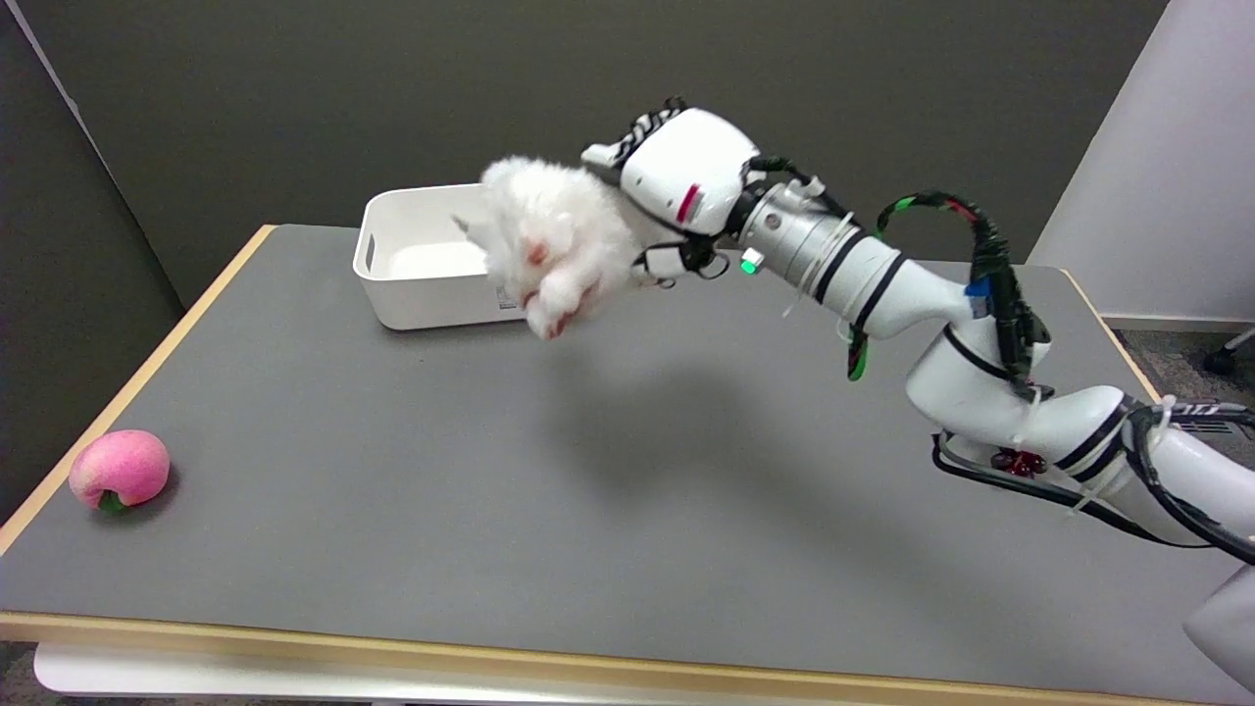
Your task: Place the plush toy into the white box.
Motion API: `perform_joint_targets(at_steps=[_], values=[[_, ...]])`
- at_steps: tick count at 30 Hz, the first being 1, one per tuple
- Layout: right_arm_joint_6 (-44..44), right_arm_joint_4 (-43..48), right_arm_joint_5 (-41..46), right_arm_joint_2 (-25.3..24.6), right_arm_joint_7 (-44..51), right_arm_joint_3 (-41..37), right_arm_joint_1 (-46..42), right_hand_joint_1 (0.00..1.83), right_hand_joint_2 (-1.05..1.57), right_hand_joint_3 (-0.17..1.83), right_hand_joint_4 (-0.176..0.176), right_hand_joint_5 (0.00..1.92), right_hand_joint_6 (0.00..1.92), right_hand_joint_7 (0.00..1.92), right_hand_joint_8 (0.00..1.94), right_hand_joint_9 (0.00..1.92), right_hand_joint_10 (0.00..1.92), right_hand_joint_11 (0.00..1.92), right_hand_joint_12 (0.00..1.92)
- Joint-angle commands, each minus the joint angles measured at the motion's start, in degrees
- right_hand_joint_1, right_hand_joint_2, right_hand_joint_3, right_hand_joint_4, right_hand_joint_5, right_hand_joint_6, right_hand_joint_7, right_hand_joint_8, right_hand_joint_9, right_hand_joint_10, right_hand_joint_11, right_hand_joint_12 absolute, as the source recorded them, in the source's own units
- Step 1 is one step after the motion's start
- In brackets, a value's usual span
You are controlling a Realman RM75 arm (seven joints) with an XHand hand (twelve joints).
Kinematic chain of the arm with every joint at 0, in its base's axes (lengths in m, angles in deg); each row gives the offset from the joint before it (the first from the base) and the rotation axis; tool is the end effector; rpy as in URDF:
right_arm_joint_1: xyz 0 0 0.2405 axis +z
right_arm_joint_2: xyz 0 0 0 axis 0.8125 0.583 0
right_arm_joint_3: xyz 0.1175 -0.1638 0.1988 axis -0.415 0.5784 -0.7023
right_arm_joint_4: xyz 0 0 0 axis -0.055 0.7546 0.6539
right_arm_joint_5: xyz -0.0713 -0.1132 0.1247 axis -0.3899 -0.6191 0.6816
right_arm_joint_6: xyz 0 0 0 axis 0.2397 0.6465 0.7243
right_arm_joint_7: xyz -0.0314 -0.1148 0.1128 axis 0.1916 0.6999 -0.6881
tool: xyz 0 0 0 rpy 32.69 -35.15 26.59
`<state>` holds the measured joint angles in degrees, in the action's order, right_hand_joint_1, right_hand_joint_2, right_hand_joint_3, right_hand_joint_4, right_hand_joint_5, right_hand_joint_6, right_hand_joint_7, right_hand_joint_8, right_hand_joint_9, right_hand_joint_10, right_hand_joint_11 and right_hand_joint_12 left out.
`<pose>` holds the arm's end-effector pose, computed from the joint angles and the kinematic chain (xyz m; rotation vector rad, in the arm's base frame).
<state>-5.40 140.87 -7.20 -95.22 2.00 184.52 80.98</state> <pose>-0.1297 -0.4011 0.2704 2.0308 0.4783 0.0029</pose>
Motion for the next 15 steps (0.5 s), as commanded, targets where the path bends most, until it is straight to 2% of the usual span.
perform_joint_targets(at_steps=[1,6,15], values=[[-5.7,-16.0,6.6,-6.5,-1.2,0.0,8.4,1.20,1.15,0.22,-0.175,0.56,1.50,0.89,1.34,0.81,1.26,0.68,1.55],[-4.0,-30.6,8.9,-13.4,-5.0,3.1,15.8,1.21,1.14,0.23,-0.176,0.57,1.49,0.90,1.33,0.80,1.28,0.66,1.58],[1.3,-48.6,11.3,-24.1,-4.6,7.8,23.9,1.20,1.17,0.19,-0.176,0.55,1.50,0.88,1.35,0.79,1.28,0.65,1.58]])
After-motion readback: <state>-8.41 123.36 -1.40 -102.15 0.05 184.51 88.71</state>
